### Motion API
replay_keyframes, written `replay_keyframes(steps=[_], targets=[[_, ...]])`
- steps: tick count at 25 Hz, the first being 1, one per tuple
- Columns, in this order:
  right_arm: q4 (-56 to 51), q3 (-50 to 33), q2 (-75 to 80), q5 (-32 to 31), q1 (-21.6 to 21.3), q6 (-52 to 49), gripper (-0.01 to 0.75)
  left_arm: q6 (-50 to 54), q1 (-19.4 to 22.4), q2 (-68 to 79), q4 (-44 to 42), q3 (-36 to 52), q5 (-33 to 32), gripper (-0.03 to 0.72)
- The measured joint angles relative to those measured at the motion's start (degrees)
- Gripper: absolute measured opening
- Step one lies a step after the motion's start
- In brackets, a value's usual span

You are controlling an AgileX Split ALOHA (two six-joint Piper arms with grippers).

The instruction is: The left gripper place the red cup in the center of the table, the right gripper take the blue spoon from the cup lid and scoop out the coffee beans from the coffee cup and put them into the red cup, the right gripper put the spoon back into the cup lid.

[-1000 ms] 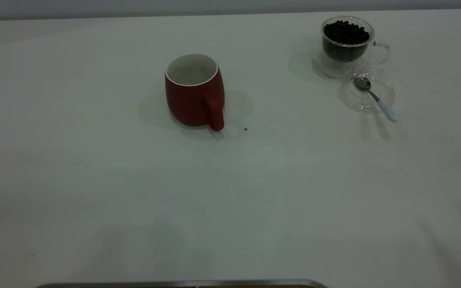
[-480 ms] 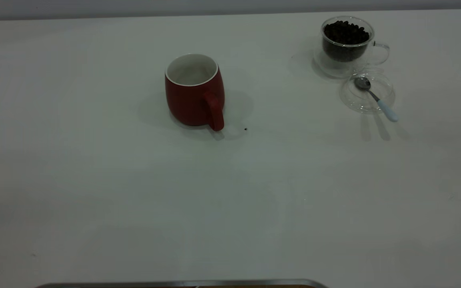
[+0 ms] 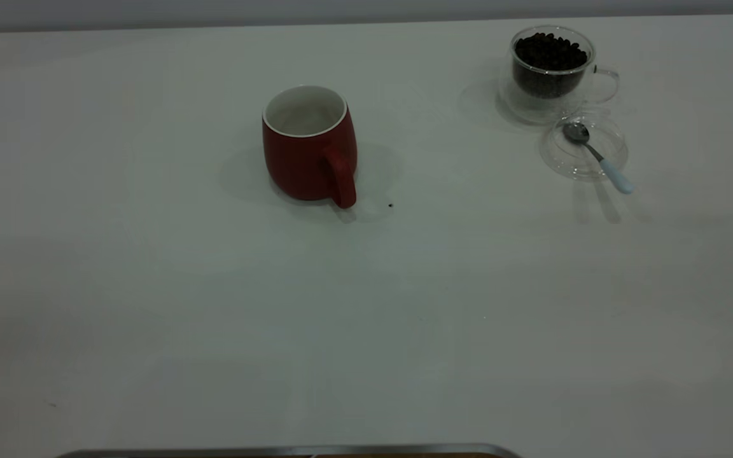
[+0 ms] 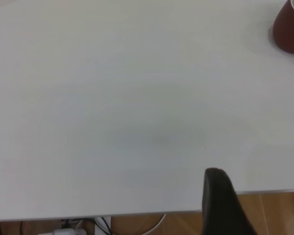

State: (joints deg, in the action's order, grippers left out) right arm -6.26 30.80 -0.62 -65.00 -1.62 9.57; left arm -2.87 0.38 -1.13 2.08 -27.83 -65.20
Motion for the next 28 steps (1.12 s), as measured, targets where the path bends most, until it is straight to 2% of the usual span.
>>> replay_keyframes(steps=[5, 11, 28], targets=[[5.5, -2.9, -0.3, 0.4, 2.3, -7.4, 0.553, -0.1, 0.0, 0.0, 0.0, 0.0, 0.0, 0.451], [7.3, -3.2, -0.3, 0.3, 6.1, -8.3, 0.553, -0.1, 0.0, 0.0, 0.0, 0.0, 0.0, 0.451], [7.3, -3.2, -0.3, 0.3, 6.2, -8.0, 0.553, -0.1, 0.0, 0.0, 0.0, 0.0, 0.0, 0.451]])
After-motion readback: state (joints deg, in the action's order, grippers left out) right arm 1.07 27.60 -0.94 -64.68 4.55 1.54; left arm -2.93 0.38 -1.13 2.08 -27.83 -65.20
